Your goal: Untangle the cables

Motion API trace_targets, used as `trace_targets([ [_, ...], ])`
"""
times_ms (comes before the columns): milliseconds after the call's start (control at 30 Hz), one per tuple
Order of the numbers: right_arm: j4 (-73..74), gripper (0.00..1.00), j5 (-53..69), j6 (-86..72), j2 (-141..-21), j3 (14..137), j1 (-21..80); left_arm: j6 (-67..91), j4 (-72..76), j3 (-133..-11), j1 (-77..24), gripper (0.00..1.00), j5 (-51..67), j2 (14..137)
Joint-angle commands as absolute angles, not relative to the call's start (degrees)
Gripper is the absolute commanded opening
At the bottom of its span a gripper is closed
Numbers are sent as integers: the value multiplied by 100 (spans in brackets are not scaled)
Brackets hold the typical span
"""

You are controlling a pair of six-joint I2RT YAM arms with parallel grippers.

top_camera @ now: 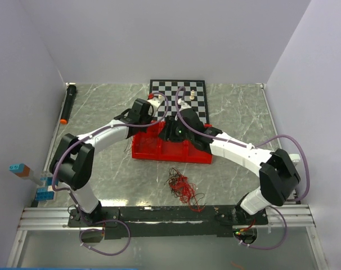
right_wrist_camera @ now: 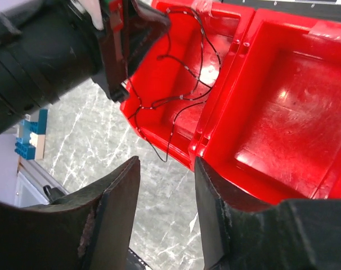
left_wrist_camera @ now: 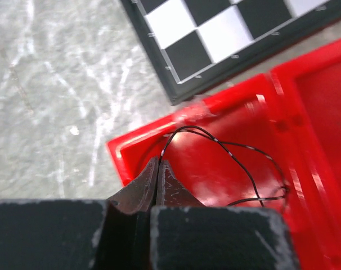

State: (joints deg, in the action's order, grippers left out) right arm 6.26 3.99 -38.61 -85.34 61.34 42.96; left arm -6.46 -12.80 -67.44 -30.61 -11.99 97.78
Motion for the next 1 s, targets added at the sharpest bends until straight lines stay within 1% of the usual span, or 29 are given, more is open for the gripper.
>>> trace_targets([
  [0, 185, 49, 536, -4025, -8727, 6188, 4280, -922, -818, -6891, -3059, 1, -1766, 9800],
  [67, 45, 48, 562, -4069, -8797, 6144, 4289, -940, -800, -6829, -3067, 2, -1679, 9739],
  [100, 35, 48, 545, -4069, -8841, 6152, 4306, -958, -852, -6838, -3067, 5, -1600, 9712],
  [133, 35, 47, 458, -4078, -8885, 6196, 4324, -949, -957, -6890, -3067, 13, -1469, 9695],
  [233, 88, 45, 317, -4087, -9052, 6293, 4394, -940, -1405, -7092, -3059, 24, -1118, 9581],
  [300, 123, 44, 264, -4104, -9114, 6354, 4403, -949, -1774, -7189, -3067, 43, -775, 9431],
  [333, 123, 43, 238, -4113, -9123, 6381, 4421, -967, -2045, -7268, -3067, 56, -582, 9387],
  [367, 123, 43, 229, -4113, -9149, 6390, 4412, -958, -2257, -7338, -3067, 62, -415, 9343],
  [433, 176, 43, 220, -4096, -9176, 6451, 4412, -967, -2478, -7374, -3059, 78, -220, 9159],
  [500, 220, 43, 211, -4069, -9185, 6513, 4412, -967, -2636, -7374, -3006, 91, -106, 8913],
  [633, 290, 43, 220, -4008, -9202, 6583, 4412, -818, -3146, -7778, -2410, 97, 455, 8605],
  [733, 290, 42, 237, -3990, -9193, 6557, 4412, -1018, -3480, -7761, -1742, 98, 1035, 8438],
  [767, 273, 42, 246, -3982, -9159, 6522, 4421, -1202, -3620, -7639, -1558, 97, 1220, 8359],
  [833, 255, 42, 246, -3964, -9088, 6416, 4412, -1712, -3857, -7270, -1188, 95, 1974, 8184],
  [967, 255, 42, 255, -3824, -8948, 6258, 4430, -2906, -4306, -6366, -424, 93, 3179, 7841],
])
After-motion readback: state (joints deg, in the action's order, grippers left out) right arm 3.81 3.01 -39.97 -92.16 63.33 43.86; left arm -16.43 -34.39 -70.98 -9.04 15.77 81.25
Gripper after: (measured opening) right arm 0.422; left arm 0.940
